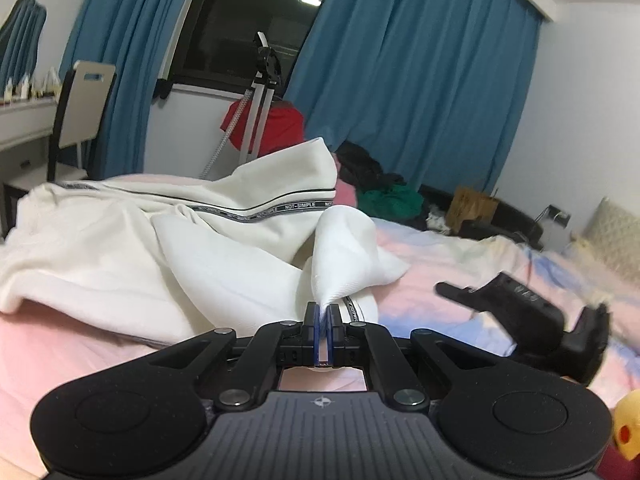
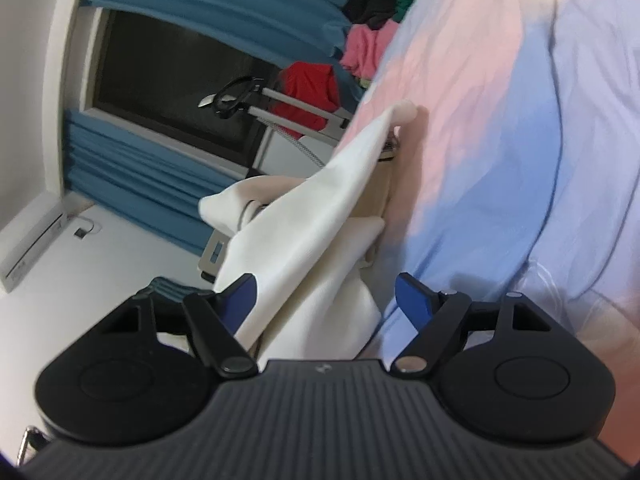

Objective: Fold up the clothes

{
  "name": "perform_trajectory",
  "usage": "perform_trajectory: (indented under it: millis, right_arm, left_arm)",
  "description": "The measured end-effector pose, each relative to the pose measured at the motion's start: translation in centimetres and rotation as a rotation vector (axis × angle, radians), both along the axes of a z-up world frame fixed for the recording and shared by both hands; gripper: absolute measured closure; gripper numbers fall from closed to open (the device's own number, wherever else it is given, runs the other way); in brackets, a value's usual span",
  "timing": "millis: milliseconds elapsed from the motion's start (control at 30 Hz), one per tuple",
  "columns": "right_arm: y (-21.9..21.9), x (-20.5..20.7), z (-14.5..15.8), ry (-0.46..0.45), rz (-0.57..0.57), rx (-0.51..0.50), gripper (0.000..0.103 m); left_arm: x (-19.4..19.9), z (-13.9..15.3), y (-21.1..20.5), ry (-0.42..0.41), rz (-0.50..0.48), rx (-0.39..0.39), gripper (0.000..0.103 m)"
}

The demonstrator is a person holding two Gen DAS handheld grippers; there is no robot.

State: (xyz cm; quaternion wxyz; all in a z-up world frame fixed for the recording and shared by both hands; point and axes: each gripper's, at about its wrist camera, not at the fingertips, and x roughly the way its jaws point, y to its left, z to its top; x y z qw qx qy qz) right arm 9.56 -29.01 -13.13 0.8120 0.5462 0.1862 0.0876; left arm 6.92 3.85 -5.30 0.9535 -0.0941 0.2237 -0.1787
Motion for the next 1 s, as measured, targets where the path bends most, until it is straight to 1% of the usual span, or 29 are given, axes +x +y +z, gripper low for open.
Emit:
perform_trajectory:
  millis: [100,200,267,300,333,367,400,433,467,533,567,600,700,767,833,933,967,1000]
  right_arm:
    - [-0.5,1.8,-0.9,0.045,-0.010,0.029,0.024]
    - [-1.1,5.1,-1.4,0.081,-0.056,0.061,0.024]
    - [-1.0,8.2,-1.1,0.090,-0.071,0.007,0.024]
    - [-0.6,9.8,-0.5,0.094,-0.080,-0.071,0.024]
    - [0.0,11.3,0.3,0.098,-0.106,-0.173,0.024]
    - [0.7,13.0,1.1,0.103,-0.141,-0.261,0.027]
    - [1.1,14.5,1.4,0.110,-0.150,-0.287,0.031]
    - [1.3,16.3,1.4,0.130,-0.146,-0.292,0.032]
    - [1.4,18.0,1.5,0.152,-0.142,-0.299,0.038]
    - [1.8,20.8,1.9,0.215,-0.155,-0.374,0.059]
    - [1.9,21.8,2.2,0.244,-0.166,-0.420,0.081]
    - [2.0,22.8,2.5,0.270,-0.176,-0.468,0.096]
    - [2.1,24.2,4.9,0.281,-0.194,-0.621,0.098]
    - [0.9,24.2,6.9,0.259,-0.196,-0.649,0.098]
    - [-0.1,23.5,9.6,0.212,-0.220,-0.673,0.098]
    - [-2.5,20.4,13.6,0.116,-0.294,-0.685,0.098]
    - [-3.6,18.9,14.5,0.093,-0.335,-0.687,0.098]
    - [-4.6,17.4,14.9,0.086,-0.377,-0.695,0.098]
  left_arm:
    - [0.2,-0.6,0.5,-0.023,-0.006,-0.034,0.100]
    - [0.8,-1.7,1.2,-0.017,-0.013,-0.085,0.100]
    - [1.3,-2.3,1.8,-0.001,-0.012,-0.118,0.100]
    - [1.5,-2.6,2.0,0.021,-0.018,-0.144,0.100]
    - [1.8,-3.0,2.3,0.046,-0.030,-0.179,0.100]
    - [2.0,-3.4,2.6,0.060,-0.042,-0.210,0.100]
    - [2.1,-3.8,2.7,0.057,-0.048,-0.220,0.100]
    - [2.2,-4.1,2.6,0.050,-0.049,-0.209,0.100]
    - [2.3,-4.4,2.6,0.044,-0.050,-0.200,0.100]
    - [2.8,-5.0,2.6,0.034,-0.054,-0.192,0.100]
    - [3.0,-5.3,2.7,0.034,-0.056,-0.191,0.100]
    - [3.2,-5.6,2.7,0.042,-0.058,-0.196,0.100]
    - [4.1,-6.5,2.5,0.066,-0.073,-0.218,0.100]
    - [4.4,-7.0,2.2,0.063,-0.090,-0.220,0.100]
    - [4.5,-7.0,1.9,0.044,-0.118,-0.231,0.099]
    - [4.1,-6.6,1.6,0.006,-0.169,-0.247,0.096]
    - [3.9,-6.4,1.5,-0.004,-0.187,-0.253,0.097]
    - [3.9,-6.4,1.4,0.000,-0.204,-0.261,0.094]
